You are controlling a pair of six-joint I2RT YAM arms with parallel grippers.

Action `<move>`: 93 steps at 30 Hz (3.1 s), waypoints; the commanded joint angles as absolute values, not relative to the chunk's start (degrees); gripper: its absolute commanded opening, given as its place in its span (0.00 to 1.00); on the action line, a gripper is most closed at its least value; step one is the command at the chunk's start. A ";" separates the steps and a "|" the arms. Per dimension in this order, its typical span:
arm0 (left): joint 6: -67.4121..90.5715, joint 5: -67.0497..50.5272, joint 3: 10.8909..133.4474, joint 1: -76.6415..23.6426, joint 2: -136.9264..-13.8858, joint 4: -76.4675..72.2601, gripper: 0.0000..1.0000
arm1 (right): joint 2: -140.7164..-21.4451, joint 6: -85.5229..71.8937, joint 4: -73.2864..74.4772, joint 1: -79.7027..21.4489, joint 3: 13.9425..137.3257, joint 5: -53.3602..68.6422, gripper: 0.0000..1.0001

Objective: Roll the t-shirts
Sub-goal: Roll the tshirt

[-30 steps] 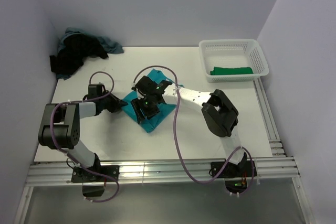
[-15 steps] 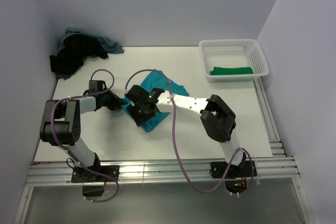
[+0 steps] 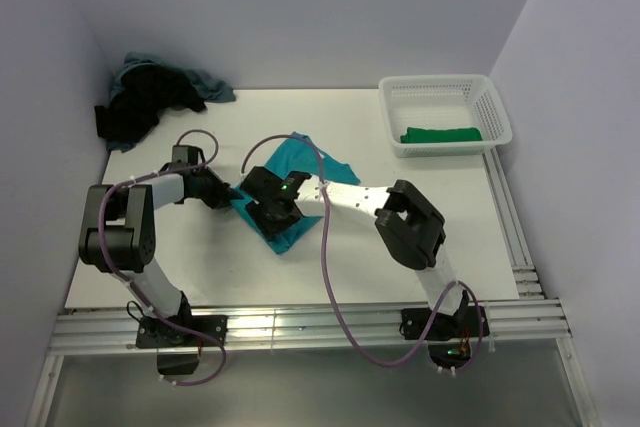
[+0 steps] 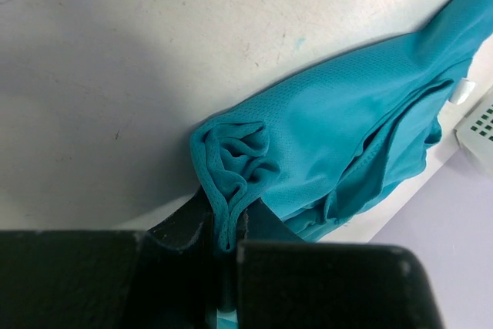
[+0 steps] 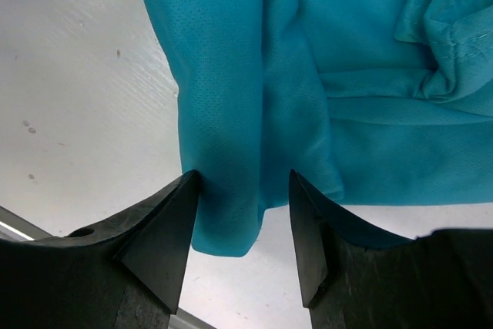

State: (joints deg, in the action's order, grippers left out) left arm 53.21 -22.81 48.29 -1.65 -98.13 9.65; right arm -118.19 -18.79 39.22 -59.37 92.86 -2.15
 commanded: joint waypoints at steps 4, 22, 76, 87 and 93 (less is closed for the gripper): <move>51.42 -19.43 51.41 -2.55 -100.02 18.80 0.00 | -118.04 -18.90 37.18 -60.64 91.32 -0.97 0.50; 47.82 -16.00 60.03 -2.99 -103.53 33.22 0.00 | -110.22 -24.08 15.21 -52.91 71.11 23.89 0.17; 48.08 -23.03 59.50 -3.25 -104.06 35.86 0.00 | -127.00 -1.85 23.55 -71.46 96.15 -33.22 0.58; 48.08 -23.73 59.59 -3.25 -103.98 35.77 0.00 | -127.62 -4.21 25.05 -70.84 97.29 -30.51 0.00; 47.99 -24.61 58.62 -3.16 -102.92 34.81 0.28 | -122.97 -7.47 23.38 -66.98 93.79 -18.23 0.00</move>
